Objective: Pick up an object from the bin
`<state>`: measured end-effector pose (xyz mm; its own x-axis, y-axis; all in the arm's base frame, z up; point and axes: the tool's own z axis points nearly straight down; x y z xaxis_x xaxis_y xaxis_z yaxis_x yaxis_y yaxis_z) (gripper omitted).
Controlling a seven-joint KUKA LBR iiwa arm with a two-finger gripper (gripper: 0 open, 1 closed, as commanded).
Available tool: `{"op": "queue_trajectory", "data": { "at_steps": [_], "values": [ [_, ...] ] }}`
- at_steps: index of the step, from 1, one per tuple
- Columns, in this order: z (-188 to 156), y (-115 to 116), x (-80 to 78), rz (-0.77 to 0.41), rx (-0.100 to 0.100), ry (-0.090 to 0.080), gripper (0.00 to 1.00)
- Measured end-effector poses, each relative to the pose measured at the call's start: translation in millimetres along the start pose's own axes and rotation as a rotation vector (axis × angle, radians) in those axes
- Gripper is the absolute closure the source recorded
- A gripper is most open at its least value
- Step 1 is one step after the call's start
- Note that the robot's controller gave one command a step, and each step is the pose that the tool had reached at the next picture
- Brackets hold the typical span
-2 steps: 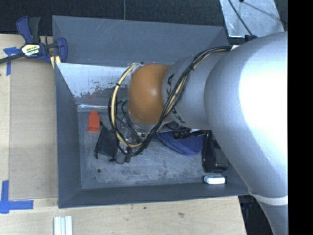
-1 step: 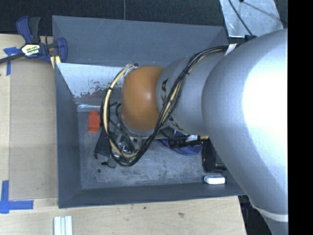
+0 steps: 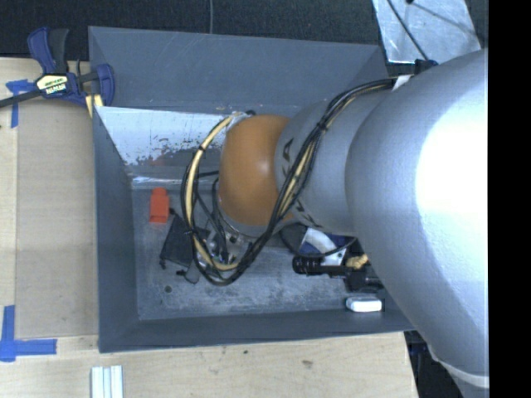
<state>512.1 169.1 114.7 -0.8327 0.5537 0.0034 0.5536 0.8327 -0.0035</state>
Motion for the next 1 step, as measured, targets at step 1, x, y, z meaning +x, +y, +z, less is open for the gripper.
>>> {"op": "queue_trajectory", "data": {
  "at_steps": [1],
  "values": [
    [45.5,-4.7,-15.9,0.209,0.000,0.000,0.00]
  ]
}}
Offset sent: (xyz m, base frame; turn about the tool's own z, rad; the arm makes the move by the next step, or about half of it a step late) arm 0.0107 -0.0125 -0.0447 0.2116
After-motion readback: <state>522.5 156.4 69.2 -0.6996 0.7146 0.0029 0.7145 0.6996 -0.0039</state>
